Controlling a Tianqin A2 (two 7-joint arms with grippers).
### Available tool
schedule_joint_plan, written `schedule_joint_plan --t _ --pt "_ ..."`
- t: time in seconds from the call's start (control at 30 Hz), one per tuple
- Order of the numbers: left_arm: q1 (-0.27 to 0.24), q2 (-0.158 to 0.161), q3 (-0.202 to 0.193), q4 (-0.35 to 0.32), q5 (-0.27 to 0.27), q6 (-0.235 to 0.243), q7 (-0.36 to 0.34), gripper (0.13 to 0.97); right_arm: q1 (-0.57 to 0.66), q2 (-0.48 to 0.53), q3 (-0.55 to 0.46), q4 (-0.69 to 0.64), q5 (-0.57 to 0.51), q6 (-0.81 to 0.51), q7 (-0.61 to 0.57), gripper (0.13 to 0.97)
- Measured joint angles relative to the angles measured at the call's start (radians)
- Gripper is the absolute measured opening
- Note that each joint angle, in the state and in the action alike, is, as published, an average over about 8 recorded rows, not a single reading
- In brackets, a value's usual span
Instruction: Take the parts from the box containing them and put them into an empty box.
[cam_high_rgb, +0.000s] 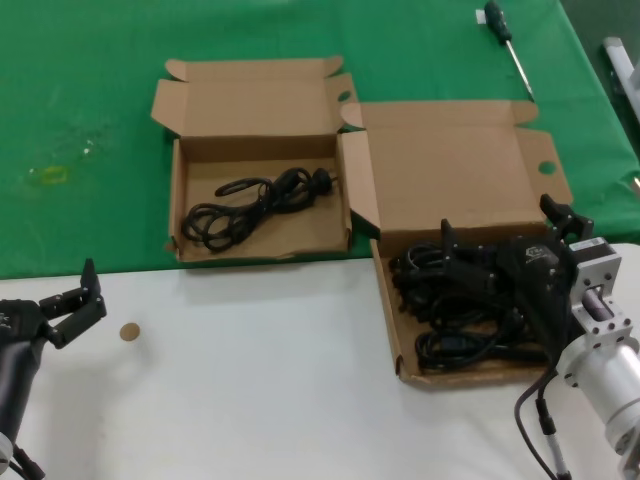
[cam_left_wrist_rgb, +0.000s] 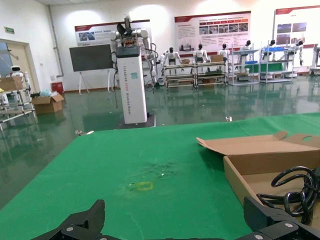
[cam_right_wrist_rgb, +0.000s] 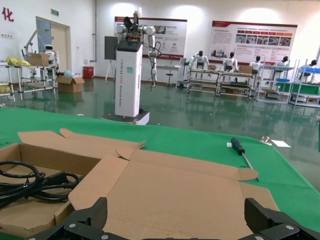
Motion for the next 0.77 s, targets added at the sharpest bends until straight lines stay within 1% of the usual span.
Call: schedule_joint_plan --t 0.77 --pt "0.0 0.0 0.0 0.0 0.0 0.0 0.0 0.966 0.0 0.0 0.0 0.0 0.0 0.0 0.0 0.966"
